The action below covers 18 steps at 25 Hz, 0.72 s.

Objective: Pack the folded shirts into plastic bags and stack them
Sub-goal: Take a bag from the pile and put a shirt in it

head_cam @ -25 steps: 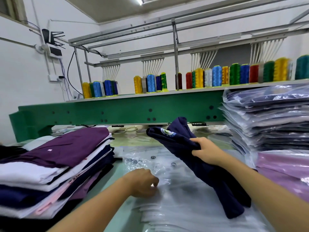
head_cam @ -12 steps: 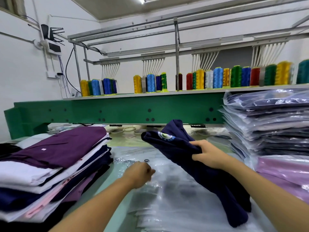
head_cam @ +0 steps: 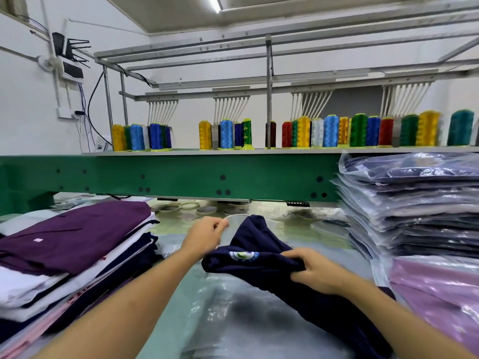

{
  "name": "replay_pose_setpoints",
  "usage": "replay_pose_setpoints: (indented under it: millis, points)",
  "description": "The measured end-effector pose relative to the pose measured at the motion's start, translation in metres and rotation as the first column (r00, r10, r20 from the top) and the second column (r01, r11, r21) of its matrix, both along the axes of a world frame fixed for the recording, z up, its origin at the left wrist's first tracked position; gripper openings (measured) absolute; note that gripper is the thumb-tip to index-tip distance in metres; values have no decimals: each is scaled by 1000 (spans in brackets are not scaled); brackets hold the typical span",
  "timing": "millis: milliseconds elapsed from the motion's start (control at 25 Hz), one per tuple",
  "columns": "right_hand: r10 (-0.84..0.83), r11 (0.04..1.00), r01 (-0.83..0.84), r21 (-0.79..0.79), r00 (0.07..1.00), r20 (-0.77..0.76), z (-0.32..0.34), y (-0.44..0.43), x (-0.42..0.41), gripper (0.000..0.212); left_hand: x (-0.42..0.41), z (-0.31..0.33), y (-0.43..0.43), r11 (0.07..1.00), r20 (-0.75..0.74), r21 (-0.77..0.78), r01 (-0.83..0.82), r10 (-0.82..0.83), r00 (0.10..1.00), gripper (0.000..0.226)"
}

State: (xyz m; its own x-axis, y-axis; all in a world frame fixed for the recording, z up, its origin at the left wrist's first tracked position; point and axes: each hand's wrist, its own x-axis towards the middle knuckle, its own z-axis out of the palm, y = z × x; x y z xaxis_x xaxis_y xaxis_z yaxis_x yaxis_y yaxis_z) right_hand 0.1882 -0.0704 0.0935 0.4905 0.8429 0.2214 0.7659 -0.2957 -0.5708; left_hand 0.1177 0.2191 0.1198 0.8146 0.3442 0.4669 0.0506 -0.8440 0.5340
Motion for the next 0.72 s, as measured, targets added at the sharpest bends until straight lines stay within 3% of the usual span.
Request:
replay_pose_setpoints:
  millis: [160,280,320,400,440,600,720]
  points:
    - [-86,987,90,-136,996,37,-11,10,6,40,0,-1,-23,871,-70,474,125,-104,992,44]
    - [-145,944,167,-284,985,96,-10,11,4,27,-4,-9,-35,722,-244,647,244,-107,964,38]
    - [-147,922,180,-344,982,119,-10,8,6,31,-6,-11,-36,707,-288,655,267,-93,953,37]
    - [-144,824,227,-519,970,195,-11,-2,4,62,-9,-16,-34,726,-358,622,294,-70,931,37]
    - [-144,776,265,-572,958,250,-12,-7,-1,68,-10,-19,-34,749,-381,592,297,-65,922,38]
    - [-212,840,351,-414,914,345,-14,-6,-11,28,-12,-20,-52,807,-369,533,255,-50,928,38]
    - [-310,898,374,-232,912,271,4,16,-14,24,-7,-6,-72,829,-299,500,251,-107,948,38]
